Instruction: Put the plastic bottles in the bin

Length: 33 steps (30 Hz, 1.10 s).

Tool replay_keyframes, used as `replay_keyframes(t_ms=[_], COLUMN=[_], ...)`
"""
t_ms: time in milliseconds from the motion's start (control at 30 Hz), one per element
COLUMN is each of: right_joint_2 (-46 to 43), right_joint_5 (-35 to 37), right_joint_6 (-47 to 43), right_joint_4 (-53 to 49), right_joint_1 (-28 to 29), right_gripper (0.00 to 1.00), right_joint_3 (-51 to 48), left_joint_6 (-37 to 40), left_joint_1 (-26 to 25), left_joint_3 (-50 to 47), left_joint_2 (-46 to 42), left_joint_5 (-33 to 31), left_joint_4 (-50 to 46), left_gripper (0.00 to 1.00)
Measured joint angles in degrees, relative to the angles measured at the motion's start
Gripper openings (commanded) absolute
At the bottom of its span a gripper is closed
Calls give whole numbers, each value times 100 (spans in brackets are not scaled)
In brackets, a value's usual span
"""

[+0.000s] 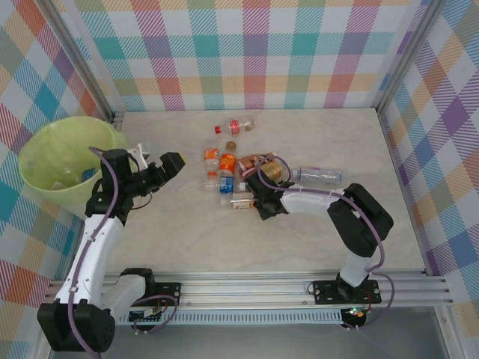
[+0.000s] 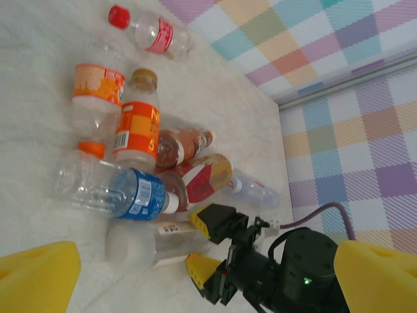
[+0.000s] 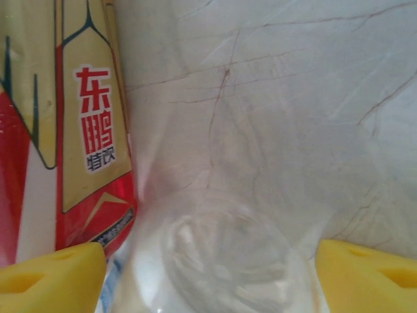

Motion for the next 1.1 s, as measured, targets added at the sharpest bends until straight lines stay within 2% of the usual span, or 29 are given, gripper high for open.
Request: replay_keyframes(t_ms=[167,333,633,867,1100], right_joint_2=[44,-160,-1270,-2153,-3003], right_joint_5=[83,177,376,111,-245], right_joint_6=[68,-295,-2184,-3941,-5700], right_joint_4=[254,726,1073,1333,1338], right_joint_1=[39,72,76,105,107], right_gripper=[56,45,45,42,42], right_joint_3=[-125,-479,-1014,-1099,-1198], left_joint_6=[9,61,619,1034,1799], left_joint_1=[-546,-879,-1738,-2761,-3038], left_joint_3=[-101,-380,-520,-520,-463], left_joint_2=[37,70,264,516,872], left_joint_5=[-245,-450,-745,-1252,-1169], left_joint_4=[-50,35,151,546,704], left_gripper=[100,100,100,100,100])
